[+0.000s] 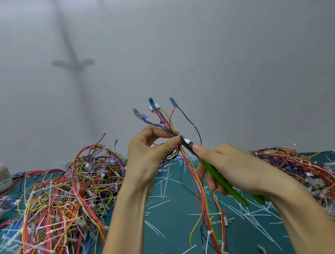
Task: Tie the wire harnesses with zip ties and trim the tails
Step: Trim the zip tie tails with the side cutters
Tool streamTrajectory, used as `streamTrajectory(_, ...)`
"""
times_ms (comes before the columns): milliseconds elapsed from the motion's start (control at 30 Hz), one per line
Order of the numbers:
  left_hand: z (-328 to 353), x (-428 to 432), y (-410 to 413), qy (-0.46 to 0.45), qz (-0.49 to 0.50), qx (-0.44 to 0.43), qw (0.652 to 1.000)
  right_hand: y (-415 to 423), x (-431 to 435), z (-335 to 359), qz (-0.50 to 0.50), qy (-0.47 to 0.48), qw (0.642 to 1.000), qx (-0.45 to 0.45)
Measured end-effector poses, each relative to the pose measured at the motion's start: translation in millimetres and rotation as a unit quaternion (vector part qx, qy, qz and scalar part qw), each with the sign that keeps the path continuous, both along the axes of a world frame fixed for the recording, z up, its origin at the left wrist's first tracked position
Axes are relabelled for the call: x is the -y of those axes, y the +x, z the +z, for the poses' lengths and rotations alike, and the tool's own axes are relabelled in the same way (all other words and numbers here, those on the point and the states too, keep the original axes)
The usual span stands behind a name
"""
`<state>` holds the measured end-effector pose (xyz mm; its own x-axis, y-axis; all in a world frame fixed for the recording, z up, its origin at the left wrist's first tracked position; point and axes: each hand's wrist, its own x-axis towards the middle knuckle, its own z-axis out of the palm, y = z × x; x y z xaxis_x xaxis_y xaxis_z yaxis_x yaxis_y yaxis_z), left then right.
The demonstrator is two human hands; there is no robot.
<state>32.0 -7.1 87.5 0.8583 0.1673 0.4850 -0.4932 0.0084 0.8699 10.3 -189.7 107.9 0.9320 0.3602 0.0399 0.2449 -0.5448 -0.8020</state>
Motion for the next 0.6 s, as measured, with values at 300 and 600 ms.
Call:
streamTrajectory(300, 1.6, 1.0, -0.6, -0.001, -0.007, 0.014, 1.0, -0.8, 0.2, 0.6, -0.017, -0.007, 1.0, 0.002)
streamTrajectory(600, 1.7, 2.8, 0.6, 0.012, 0.001, 0.002, 1.0, -1.1, -2.1, -1.4, -0.039, -0.015, 0.999, 0.032)
